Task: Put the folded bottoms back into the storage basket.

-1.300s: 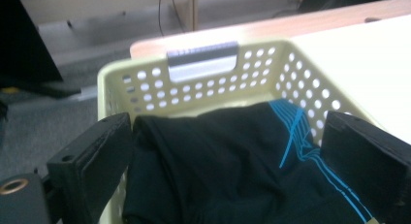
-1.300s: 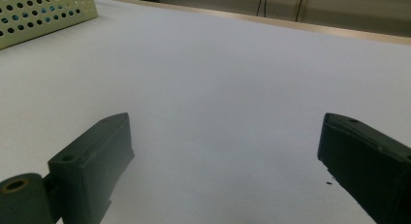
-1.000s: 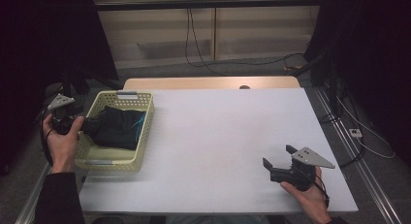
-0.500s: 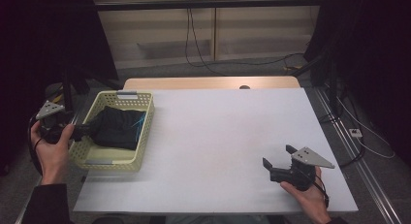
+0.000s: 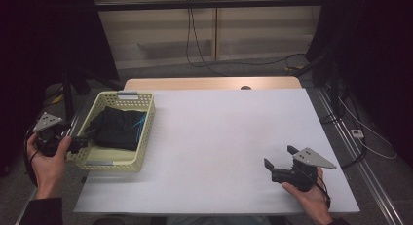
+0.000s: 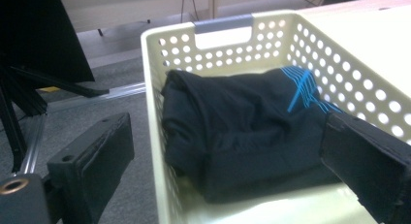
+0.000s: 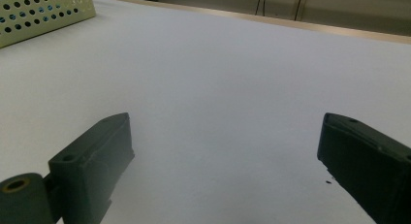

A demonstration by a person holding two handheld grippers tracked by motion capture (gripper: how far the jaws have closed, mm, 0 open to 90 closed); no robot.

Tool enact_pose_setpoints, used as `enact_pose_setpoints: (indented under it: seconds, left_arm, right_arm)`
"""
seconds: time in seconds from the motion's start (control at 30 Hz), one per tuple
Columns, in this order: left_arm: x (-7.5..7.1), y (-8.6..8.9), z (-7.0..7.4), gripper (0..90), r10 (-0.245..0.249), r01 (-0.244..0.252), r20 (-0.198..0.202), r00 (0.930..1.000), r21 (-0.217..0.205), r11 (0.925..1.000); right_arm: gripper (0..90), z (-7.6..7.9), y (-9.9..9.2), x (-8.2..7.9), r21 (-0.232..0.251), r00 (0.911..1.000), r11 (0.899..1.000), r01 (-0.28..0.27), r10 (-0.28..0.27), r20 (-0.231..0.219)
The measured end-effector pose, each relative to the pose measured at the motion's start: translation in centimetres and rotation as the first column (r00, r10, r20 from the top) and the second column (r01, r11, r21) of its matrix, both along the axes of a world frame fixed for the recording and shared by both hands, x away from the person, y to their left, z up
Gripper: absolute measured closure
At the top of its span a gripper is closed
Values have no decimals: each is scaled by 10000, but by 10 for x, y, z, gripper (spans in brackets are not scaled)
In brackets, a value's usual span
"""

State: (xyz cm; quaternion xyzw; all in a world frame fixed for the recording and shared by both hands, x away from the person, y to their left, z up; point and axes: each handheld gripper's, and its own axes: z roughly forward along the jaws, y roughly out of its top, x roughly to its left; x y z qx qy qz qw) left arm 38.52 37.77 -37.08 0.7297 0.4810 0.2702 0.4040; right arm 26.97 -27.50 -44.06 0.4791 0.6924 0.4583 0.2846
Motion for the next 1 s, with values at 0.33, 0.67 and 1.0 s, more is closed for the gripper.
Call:
enact_pose_setpoints:
  seconds: [0.33, 0.67, 1.0]
  left_arm:
    - [-19, -22, 5, 55, -130, 130, 150, 9998, -12, 9999]
    - [-28, -43, 11, 55, -993, 979, 515, 9937, 291, 9948]
    - [-30, -67, 14, 55, -1312, 1312, 455, 9903, 30, 9914]
  right_arm:
    - [54, 0, 0, 0, -25, 10000, 10000, -15, 15, 9]
    - [54, 0, 0, 1, -21, 10000, 10000, -33, 33, 5]
    - [54, -1, 0, 1, -5, 10000, 10000, -24, 24, -10]
